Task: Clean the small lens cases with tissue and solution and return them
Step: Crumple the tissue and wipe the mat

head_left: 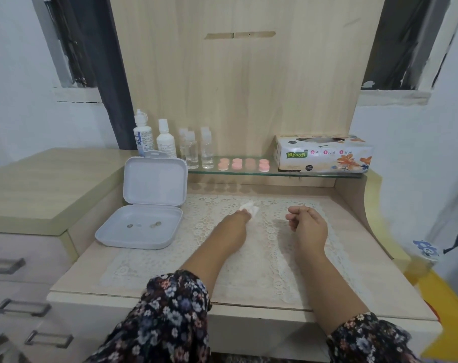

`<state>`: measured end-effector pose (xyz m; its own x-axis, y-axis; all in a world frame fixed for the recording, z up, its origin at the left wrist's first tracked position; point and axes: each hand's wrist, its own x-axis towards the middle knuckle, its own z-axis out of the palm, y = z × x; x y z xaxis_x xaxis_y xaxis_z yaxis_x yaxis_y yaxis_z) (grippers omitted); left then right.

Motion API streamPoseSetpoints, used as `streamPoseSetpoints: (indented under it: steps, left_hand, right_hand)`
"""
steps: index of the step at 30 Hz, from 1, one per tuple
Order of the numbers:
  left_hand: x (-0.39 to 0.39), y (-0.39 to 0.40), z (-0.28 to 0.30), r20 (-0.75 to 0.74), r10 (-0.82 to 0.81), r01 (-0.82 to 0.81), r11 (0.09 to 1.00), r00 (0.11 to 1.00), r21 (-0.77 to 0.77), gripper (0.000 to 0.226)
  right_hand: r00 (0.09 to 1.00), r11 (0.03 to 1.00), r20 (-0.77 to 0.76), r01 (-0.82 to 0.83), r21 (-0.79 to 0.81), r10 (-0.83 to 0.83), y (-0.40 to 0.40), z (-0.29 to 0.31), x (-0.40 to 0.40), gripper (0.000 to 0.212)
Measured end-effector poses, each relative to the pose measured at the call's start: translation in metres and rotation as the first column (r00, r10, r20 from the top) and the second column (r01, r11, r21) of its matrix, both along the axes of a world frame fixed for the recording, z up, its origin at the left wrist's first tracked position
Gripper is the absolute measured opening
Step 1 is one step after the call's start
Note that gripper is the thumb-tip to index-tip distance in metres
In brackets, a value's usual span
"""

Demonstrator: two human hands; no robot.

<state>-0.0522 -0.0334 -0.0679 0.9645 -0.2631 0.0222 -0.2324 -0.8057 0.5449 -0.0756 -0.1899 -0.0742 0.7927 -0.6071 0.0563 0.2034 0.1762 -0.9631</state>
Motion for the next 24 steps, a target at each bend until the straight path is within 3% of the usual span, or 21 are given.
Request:
streamPoseSetpoints:
  steps: [7, 11, 15, 19, 24]
  left_hand:
    - [0.023, 0.039, 0.007, 0.014, 0.211, -0.211, 0.977, 0.977, -0.010, 0.049]
    - [0.016, 0.052, 0.001, 0.049, 0.165, -0.166, 0.986, 0.985, 0.006, 0.065]
    - [-0.007, 0.052, -0.002, 0.063, 0.225, -0.228, 0.972, 0.972, 0.054, 0.058]
    - [-0.039, 0.052, -0.002, 0.073, 0.135, -0.131, 0.990, 0.988, -0.061, 0.053]
    - [-0.072, 0.050, -0.006, 0.024, 0.015, -0.010, 0.979, 1.000, -0.204, 0.047]
  right_hand:
    - [1.000, 1.000, -0.003, 0.009, -0.014, -0.009, -0.001, 0.001, 0.000, 0.033]
    - [1.000, 1.000, -0.008, 0.005, -0.023, -0.005, -0.001, 0.002, 0.001, 0.034]
    - [1.000, 0.999, -0.022, -0.012, -0.053, 0.011, 0.000, 0.001, 0.001, 0.033]
    - [0.996, 0.994, -0.075, -0.045, -0.099, 0.038, 0.002, 0.003, 0.002, 0.033]
    - [0.971, 0.951, -0.226, -0.143, -0.273, 0.081, 0.004, 0.003, 0.003, 0.030]
